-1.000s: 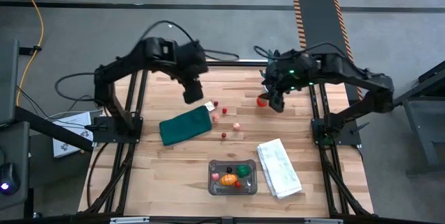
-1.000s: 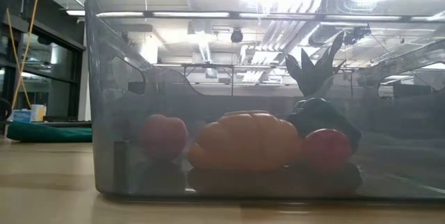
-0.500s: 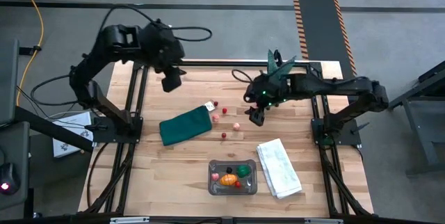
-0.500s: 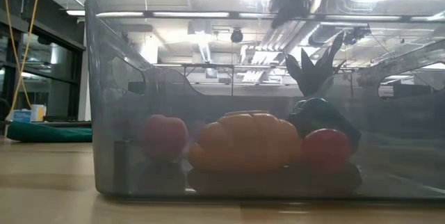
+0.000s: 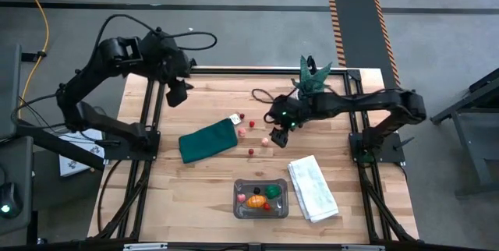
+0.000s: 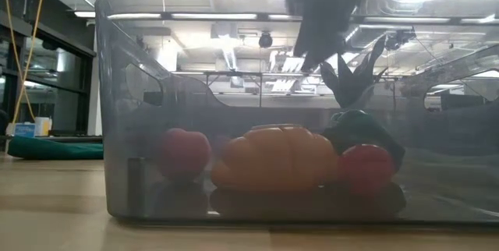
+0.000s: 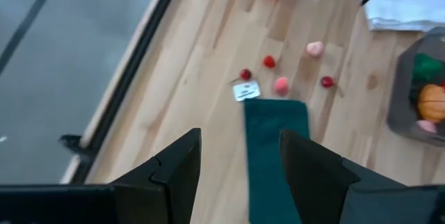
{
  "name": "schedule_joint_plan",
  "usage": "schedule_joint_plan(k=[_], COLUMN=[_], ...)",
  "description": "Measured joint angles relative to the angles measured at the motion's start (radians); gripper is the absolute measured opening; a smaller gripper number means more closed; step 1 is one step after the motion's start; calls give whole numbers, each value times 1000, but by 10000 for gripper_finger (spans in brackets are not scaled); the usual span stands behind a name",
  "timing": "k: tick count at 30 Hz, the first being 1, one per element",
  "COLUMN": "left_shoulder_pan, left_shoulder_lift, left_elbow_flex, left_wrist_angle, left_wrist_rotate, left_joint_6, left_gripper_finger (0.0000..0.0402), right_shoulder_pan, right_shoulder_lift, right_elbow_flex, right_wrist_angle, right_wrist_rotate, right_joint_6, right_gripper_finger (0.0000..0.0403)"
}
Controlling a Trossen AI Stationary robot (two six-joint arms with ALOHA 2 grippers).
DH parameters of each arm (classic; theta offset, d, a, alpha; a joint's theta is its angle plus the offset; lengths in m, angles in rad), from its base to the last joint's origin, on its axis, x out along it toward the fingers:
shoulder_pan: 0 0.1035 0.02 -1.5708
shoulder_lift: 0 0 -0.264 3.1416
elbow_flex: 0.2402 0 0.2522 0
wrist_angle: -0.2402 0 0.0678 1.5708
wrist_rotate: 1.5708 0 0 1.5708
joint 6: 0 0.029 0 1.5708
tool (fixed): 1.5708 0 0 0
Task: Pick and placing Produce into tupperware
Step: Put the right pink peach into the black bin
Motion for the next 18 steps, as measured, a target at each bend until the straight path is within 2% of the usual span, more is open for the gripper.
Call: schedule_joint_plan(k=[2,11,18], left_shoulder_pan=[0,0,0], left_shoulder_lift=[-39,-180,-239], left_elbow_flex=[-74,-379,-554], left_wrist_angle=[43,236,350], left_wrist_rotate=[27,174,238], left_joint_6=[-4,-58,-107], left_gripper_finger=[181,181,181], right_shoulder_pan=[0,-1,0], right_shoulder_lift=[46,164,215], right_elbow_flex=[0,0,0], right_wrist_angle=[2,59,78], right_wrist_rotate=[-34,-68,-78], right_joint_6=[-3,-20,-29], right_gripper_finger=[245,245,245])
